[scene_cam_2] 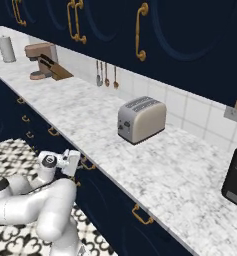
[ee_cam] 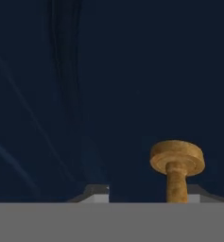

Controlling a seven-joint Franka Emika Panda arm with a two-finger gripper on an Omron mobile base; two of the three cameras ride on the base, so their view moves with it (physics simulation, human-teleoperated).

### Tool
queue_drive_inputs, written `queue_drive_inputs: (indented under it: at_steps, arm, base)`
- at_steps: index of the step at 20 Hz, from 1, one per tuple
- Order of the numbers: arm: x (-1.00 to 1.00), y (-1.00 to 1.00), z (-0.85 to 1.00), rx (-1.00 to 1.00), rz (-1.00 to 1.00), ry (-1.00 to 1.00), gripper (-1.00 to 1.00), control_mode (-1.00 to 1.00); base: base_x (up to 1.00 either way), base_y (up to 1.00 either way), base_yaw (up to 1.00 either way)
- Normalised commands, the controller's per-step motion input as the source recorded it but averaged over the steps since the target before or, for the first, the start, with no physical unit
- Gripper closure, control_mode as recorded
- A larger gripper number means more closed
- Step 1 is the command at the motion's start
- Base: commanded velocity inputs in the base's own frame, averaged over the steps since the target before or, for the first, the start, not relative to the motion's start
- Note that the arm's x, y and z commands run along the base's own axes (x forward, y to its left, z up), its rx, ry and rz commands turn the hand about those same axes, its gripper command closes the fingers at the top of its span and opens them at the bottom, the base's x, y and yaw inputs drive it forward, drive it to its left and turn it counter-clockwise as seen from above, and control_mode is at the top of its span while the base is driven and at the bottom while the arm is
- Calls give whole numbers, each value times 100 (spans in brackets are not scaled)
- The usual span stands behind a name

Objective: Take a straw from the drawer in front and place it inside the glass cup on the dining counter.

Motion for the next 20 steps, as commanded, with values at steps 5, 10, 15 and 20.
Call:
queue_drive_inputs:
  at_steps: [5, 10, 15, 20]
  arm:
    - [-21, 31, -100, 19, 10, 16, 100, -100]
    - [-100, 0, -100, 4, 28, -11, 100, -100]
    - [-100, 35, -100, 0, 31, -16, 100, -100]
    - [-100, 100, -100, 0, 30, -1, 100, -100]
  base:
    - [0, 0, 0]
    - [0, 0, 0]
    - [0, 0, 0]
    - [0, 0, 0]
